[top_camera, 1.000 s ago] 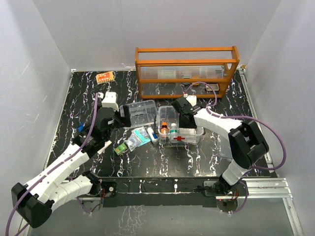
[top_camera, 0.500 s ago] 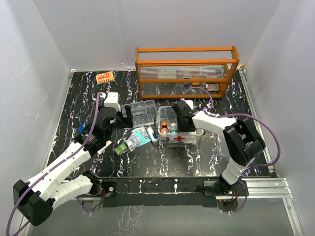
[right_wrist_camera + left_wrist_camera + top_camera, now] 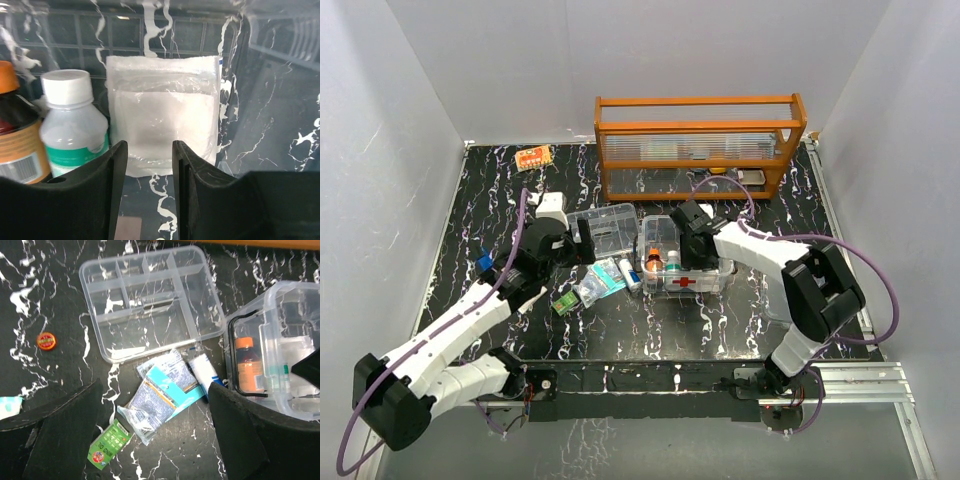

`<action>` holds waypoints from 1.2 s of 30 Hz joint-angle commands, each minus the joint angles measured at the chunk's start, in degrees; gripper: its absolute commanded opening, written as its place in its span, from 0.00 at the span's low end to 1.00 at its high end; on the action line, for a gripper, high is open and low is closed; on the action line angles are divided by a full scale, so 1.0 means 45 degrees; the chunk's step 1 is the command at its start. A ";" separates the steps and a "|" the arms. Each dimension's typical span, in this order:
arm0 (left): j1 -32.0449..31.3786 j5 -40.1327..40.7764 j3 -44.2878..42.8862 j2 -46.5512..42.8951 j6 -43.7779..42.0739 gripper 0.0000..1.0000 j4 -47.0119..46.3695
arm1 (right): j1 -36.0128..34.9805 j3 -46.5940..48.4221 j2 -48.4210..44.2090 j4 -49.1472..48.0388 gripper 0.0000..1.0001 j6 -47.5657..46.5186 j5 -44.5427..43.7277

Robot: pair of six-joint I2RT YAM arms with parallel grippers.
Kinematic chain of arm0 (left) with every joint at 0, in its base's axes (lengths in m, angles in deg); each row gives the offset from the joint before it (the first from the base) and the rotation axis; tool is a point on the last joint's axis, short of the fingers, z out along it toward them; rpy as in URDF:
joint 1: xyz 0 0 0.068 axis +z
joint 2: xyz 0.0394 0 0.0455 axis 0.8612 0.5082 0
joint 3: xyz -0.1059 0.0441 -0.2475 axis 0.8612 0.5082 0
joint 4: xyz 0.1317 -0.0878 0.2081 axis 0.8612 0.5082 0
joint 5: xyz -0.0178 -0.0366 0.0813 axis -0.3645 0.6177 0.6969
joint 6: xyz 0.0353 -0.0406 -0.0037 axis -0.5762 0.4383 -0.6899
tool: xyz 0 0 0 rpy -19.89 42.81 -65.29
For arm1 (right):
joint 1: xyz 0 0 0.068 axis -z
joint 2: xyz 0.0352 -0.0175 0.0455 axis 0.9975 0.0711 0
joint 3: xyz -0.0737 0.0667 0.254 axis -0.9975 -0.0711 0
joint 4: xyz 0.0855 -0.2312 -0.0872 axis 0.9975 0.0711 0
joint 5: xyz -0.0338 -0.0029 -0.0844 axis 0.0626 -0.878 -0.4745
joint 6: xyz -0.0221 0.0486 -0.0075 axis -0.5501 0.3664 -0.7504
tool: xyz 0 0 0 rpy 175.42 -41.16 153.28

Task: Organize the medicine kit

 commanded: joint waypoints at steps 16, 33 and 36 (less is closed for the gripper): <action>0.0691 -0.3179 -0.1573 0.4998 -0.0902 0.44 0.3400 | -0.0018 0.2008 -0.3998 -0.0266 0.46 -0.0258 0.0264; 0.1165 -0.3569 -0.2761 0.7723 -0.3182 0.36 0.3790 | -0.0015 0.1476 -0.4837 -0.0313 0.47 -0.0348 0.0175; 0.1303 -0.3744 -0.2765 0.8059 -0.3215 0.35 0.3836 | -0.0012 0.1492 -0.4830 -0.0332 0.47 -0.0348 0.0211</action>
